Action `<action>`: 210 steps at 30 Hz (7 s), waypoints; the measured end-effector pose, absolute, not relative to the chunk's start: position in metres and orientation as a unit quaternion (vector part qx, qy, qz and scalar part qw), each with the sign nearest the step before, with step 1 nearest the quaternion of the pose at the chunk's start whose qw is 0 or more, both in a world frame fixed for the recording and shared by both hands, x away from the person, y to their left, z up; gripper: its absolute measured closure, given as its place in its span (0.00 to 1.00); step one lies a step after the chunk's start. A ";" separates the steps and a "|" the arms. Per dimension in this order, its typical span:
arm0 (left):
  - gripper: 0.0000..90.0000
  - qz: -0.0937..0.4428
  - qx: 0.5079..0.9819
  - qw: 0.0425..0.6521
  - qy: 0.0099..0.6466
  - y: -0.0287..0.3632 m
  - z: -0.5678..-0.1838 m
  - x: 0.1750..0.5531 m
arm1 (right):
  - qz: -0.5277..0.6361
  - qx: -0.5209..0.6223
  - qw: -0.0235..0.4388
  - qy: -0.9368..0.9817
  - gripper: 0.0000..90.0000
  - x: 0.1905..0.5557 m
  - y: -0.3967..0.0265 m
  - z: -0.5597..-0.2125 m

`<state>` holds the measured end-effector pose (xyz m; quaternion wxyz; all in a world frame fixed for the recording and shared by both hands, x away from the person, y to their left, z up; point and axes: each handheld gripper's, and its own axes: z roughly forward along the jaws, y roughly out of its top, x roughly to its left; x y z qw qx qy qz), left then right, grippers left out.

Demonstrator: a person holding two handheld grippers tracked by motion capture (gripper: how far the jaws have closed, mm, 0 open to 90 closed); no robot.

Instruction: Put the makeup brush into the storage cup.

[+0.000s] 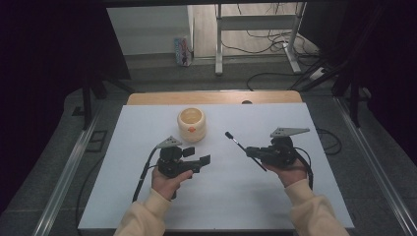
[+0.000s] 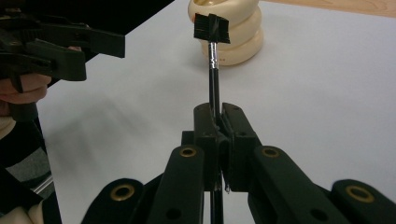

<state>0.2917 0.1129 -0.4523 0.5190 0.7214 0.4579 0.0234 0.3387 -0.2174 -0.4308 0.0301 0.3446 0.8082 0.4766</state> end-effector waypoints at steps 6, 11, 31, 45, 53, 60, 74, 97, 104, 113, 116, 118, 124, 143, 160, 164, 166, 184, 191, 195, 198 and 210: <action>0.27 0.016 0.721 0.522 0.456 0.103 -0.453 0.298 | 0.477 0.344 0.031 0.808 0.95 0.339 -0.217 -0.431; 0.27 0.000 0.719 0.527 0.453 0.092 -0.454 0.304 | 0.478 0.344 0.030 0.807 0.95 0.339 -0.217 -0.432; 0.38 -0.076 0.704 0.550 0.443 0.060 -0.465 0.329 | 0.473 0.330 0.029 0.816 0.95 0.335 -0.201 -0.439; 0.58 -0.102 0.681 0.562 0.458 0.060 -0.470 0.334 | 0.473 0.312 0.023 0.824 0.95 0.329 -0.185 -0.442; 0.71 -0.105 0.673 0.567 0.463 0.061 -0.470 0.335 | 0.472 0.308 0.022 0.825 0.95 0.328 -0.183 -0.443; 0.88 -0.113 0.664 0.580 0.458 0.061 -0.469 0.335 | 0.470 0.304 0.022 0.828 0.95 0.327 -0.181 -0.444; 0.95 -0.112 0.669 0.583 0.446 0.068 -0.466 0.334 | 0.472 0.305 0.030 0.827 0.73 0.327 -0.180 -0.447; 0.95 -0.051 0.692 0.575 0.433 0.103 -0.453 0.329 | 0.468 0.355 0.079 0.806 0.39 0.311 -0.248 -0.440; 0.95 -0.050 0.692 0.576 0.433 0.107 -0.452 0.329 | 0.458 0.367 0.089 0.805 0.33 0.302 -0.270 -0.446; 0.95 -0.044 0.692 0.577 0.430 0.109 -0.451 0.329 | 0.444 0.381 0.094 0.805 0.31 0.297 -0.285 -0.452; 0.95 -0.043 0.691 0.577 0.432 0.112 -0.451 0.329 | 0.438 0.383 0.096 0.808 0.31 0.296 -0.288 -0.455; 0.95 -0.044 0.690 0.578 0.432 0.113 -0.451 0.329 | 0.433 0.384 0.097 0.809 0.30 0.296 -0.289 -0.457; 0.95 -0.048 0.684 0.582 0.437 0.119 -0.451 0.331 | 0.425 0.387 0.098 0.812 0.29 0.294 -0.290 -0.461; 0.95 -0.055 0.654 0.592 0.467 0.143 -0.452 0.344 | 0.411 0.387 0.092 0.820 0.28 0.295 -0.287 -0.466; 0.95 -0.022 0.657 0.593 0.465 0.154 -0.434 0.351 | 0.409 0.388 0.094 0.821 0.28 0.296 -0.287 -0.466; 0.95 -0.014 0.658 0.593 0.464 0.156 -0.428 0.353 | 0.408 0.388 0.094 0.821 0.28 0.296 -0.287 -0.466; 0.95 -0.012 0.658 0.593 0.464 0.156 -0.426 0.354 | 0.408 0.389 0.094 0.821 0.28 0.297 -0.287 -0.466; 0.95 0.009 0.666 0.590 0.457 0.160 -0.406 0.368 | 0.398 0.405 0.101 0.817 0.18 0.297 -0.287 -0.468; 0.95 0.018 0.665 0.591 0.457 0.163 -0.398 0.373 | 0.393 0.409 0.105 0.817 0.16 0.298 -0.288 -0.469; 0.95 0.024 0.665 0.591 0.457 0.165 -0.393 0.377 | 0.388 0.412 0.107 0.818 0.16 0.298 -0.288 -0.470; 0.95 0.028 0.666 0.587 0.459 0.168 -0.391 0.381 | 0.383 0.413 0.106 0.819 0.16 0.298 -0.287 -0.471; 0.95 0.033 0.662 0.588 0.463 0.173 -0.388 0.390 | 0.379 0.411 0.109 0.822 0.16 0.299 -0.286 -0.472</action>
